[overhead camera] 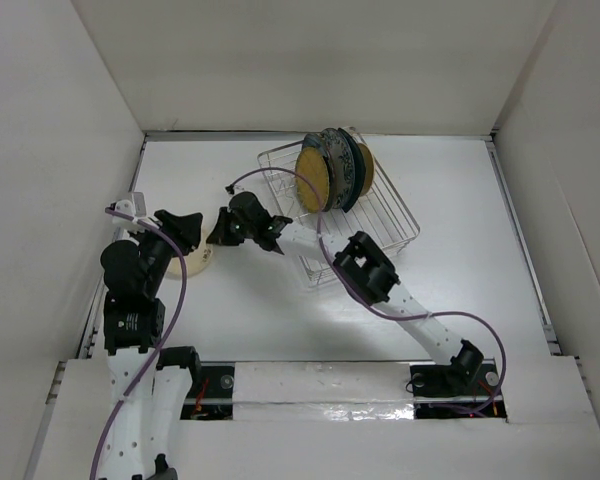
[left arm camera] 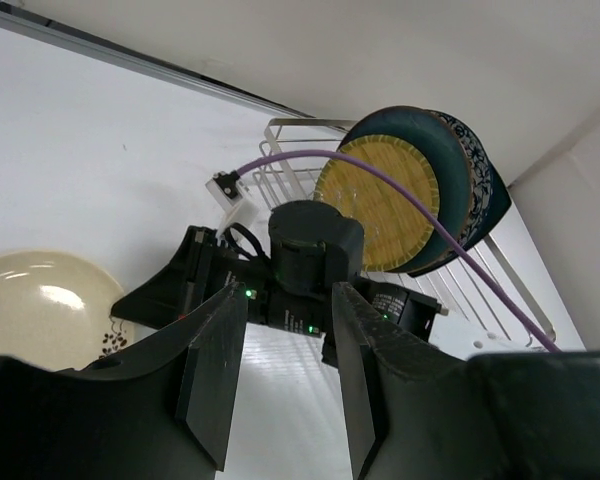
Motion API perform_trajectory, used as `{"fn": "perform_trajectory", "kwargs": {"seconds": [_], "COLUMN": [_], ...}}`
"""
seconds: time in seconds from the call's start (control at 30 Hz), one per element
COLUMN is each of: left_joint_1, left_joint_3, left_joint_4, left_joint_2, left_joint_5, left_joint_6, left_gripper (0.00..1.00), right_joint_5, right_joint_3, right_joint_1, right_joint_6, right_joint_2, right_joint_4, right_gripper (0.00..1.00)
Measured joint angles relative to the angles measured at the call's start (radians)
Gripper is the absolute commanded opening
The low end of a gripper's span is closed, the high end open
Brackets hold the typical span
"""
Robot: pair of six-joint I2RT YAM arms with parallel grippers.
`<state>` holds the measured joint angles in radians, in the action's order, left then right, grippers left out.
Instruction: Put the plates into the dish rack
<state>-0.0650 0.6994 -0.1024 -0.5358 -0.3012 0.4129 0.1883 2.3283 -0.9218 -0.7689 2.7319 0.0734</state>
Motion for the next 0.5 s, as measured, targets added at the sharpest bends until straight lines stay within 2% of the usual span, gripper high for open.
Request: {"fn": "perform_trajectory", "kwargs": {"seconds": [0.13, 0.27, 0.37, 0.5], "left_joint_1": [0.000, 0.000, 0.000, 0.000], "left_joint_3": [0.000, 0.001, 0.007, 0.030], "left_joint_4": [-0.003, -0.007, -0.007, -0.003], "left_joint_2": [0.002, 0.005, 0.012, 0.017], "left_joint_5": [0.021, 0.049, 0.053, 0.026], "left_joint_6": [-0.006, -0.013, -0.018, -0.024], "left_gripper": [0.38, 0.43, 0.52, 0.69], "right_joint_5": [0.006, -0.026, -0.084, -0.171], "right_joint_3": [-0.212, -0.404, -0.502, -0.610], "right_joint_1": [-0.006, -0.009, -0.008, 0.019], "right_joint_6": [-0.026, 0.006, 0.064, 0.155], "right_joint_2": [-0.091, -0.241, -0.375, -0.591], "right_joint_4": [-0.150, -0.191, -0.206, -0.220], "right_gripper": [0.00, 0.00, 0.00, 0.00]}}
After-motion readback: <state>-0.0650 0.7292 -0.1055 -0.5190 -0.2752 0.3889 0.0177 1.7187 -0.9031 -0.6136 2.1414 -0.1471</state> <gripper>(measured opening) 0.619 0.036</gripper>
